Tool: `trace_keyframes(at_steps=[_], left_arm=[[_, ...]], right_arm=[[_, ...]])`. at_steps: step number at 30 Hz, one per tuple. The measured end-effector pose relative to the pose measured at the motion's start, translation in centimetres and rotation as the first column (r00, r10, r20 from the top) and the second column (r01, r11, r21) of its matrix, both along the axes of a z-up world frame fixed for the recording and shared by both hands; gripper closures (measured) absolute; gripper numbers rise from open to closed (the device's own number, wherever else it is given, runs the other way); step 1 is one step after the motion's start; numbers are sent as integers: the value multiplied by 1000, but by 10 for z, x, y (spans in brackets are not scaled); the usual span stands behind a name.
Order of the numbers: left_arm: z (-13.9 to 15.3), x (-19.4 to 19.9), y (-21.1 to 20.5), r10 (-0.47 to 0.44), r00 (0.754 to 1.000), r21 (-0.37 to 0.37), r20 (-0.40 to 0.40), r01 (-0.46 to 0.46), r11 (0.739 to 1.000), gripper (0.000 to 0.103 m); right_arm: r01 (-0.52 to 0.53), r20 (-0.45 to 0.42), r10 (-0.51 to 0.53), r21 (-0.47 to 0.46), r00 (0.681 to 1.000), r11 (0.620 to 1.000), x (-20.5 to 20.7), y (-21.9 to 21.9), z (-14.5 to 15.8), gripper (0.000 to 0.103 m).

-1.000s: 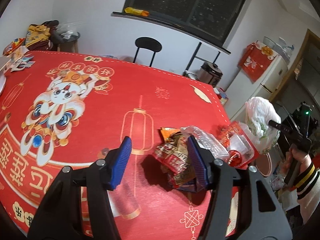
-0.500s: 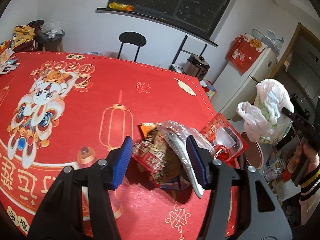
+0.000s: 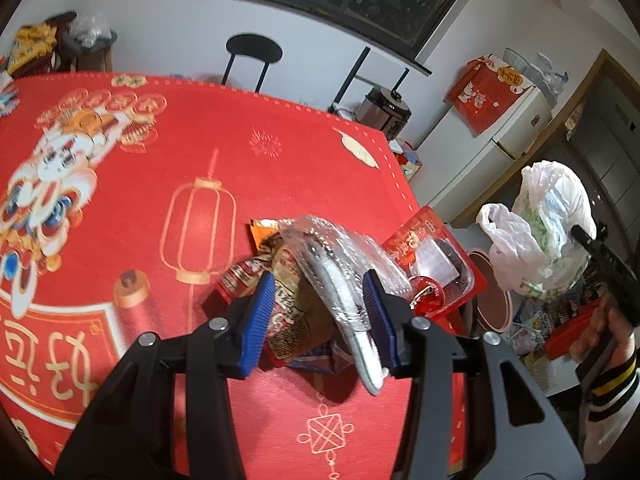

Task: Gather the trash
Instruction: 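Grasp the clear plastic container with the left tool while the right tool holds the bag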

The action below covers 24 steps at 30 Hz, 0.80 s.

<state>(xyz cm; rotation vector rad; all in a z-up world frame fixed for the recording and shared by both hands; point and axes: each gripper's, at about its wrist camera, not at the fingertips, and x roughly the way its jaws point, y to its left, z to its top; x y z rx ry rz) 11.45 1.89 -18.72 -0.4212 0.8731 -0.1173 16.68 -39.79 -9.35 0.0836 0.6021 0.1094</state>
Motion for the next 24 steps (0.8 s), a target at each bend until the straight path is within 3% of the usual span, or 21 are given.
trace_keyframes(at_steps=[6,17,24], left_arm=[[-18,26,-5,25,996,-106,-86,-34,994,56],[-36,65,-2,112,978,-142,-174,-138,980,56],[-44,78,-6,117,973,-131,-197,-144,981,57]], right_arm=[[-6,-21,7,3,1000,1000,-2,2,-8,92],[-14,-48,14,-2,999,1000,-5,6,-16,92],[-12,-56,12,-4,998,1000,-7,4,-16,92]])
